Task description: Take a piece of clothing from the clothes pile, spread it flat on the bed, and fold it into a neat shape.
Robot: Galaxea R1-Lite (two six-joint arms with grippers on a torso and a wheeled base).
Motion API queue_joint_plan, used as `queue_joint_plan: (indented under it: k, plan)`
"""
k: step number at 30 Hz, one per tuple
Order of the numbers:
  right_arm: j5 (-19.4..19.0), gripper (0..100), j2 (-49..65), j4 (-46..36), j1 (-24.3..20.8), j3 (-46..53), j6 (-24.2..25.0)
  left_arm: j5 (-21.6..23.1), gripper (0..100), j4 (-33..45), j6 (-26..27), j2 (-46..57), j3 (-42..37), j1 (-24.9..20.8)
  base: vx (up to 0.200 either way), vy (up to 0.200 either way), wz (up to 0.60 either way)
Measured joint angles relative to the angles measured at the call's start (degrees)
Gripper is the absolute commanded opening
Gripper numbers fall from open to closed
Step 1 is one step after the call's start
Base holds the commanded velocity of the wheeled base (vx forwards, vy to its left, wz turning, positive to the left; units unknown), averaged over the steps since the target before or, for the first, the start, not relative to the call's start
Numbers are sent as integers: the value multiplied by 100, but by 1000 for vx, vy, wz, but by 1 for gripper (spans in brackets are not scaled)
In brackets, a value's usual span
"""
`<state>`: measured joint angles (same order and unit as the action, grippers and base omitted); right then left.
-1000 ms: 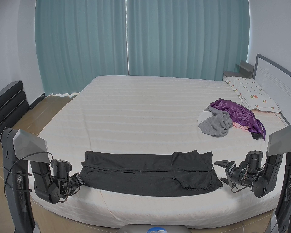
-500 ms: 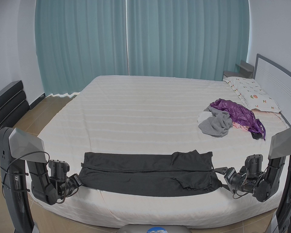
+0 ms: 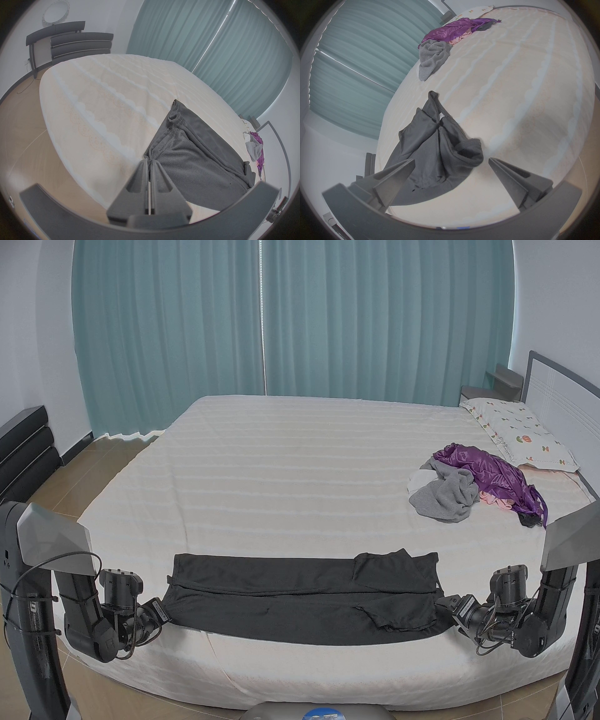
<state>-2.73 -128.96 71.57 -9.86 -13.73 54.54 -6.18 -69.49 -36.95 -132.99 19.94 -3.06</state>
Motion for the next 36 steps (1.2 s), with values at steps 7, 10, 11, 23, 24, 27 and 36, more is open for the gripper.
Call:
queue_joint_plan:
  k: [7,10,11,23,24,27,36]
  plan:
    - [382,0,-245,-167,-151,-327,-78,5,0,-1,2,2,4,0,0,0,0]
    - [524,0,-340,-233,-163,-462,-137,5,0,0,4,0,9,0,0,0,0]
    - [577,0,-362,-238,-163,-484,-144,5,0,0,4,0,9,0,0,0,0]
    - [729,0,-428,-189,-16,-390,-282,13,0,0,6,2,-2,-2,0,0,0]
    - [729,0,-428,-191,-2,-366,-304,13,0,-1,6,5,-2,-2,0,0,0]
    - [729,0,-435,-174,55,-352,-361,13,0,-1,6,7,-7,-2,0,0,0]
    - [713,0,-447,-172,133,-305,-413,16,0,0,6,27,-35,-10,0,0,0]
